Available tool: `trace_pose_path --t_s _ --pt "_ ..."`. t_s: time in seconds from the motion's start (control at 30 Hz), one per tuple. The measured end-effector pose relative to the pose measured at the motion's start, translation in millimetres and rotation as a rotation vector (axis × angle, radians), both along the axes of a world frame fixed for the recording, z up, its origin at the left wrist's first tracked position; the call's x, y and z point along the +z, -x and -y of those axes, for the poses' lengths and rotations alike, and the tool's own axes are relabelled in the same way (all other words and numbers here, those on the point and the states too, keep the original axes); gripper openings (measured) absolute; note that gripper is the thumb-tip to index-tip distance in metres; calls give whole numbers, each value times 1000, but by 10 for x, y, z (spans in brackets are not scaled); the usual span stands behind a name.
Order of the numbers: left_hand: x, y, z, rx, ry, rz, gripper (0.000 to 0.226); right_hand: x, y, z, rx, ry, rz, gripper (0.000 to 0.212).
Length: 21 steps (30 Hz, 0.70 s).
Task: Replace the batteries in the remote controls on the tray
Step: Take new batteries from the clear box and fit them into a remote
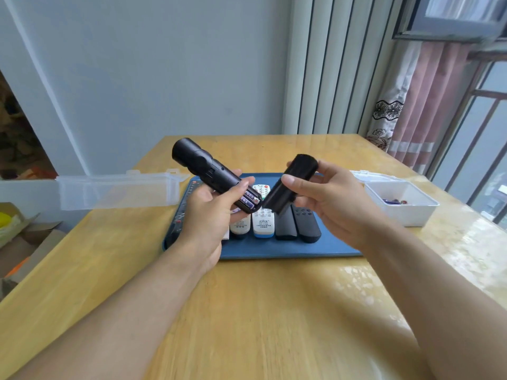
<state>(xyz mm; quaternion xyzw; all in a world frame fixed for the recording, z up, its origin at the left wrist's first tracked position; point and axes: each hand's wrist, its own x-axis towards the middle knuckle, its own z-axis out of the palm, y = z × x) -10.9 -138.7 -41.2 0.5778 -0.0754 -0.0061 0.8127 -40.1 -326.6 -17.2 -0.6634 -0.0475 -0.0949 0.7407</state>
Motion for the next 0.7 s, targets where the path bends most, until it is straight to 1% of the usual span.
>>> trace_pose_path --t_s 0.07,0.1,0.2,0.27,0.33,0.43,0.5,0.6,0.63,0.7 --pt "3 -1 3 9 -11 -8 24 -6 9 -46 32 -111 -15 46" --pt "1 -2 9 5 -9 -19 25 -2 17 -71 59 -166 -21 45" --pt "-1 -4 19 -30 40 -72 18 23 37 -134 142 -367 -62 29" --pt "9 2 18 -55 104 -91 16 14 34 -150 156 -490 -113 25" --pt "21 12 18 -82 164 -91 21 -15 21 -159 125 -526 -134 23" --pt "35 32 29 -116 199 -98 25 -75 14 -194 45 -396 -135 25" --pt "44 42 39 -136 194 -96 28 -98 27 -220 6 -276 -133 32" --pt "33 50 52 -148 87 -27 21 -132 36 -244 -28 -159 -140 50" --pt "21 55 58 -145 45 -4 17 -152 37 -256 -33 -127 -144 51" --pt "-14 54 68 -130 -1 16 13 -195 33 -277 -43 -65 -145 44"
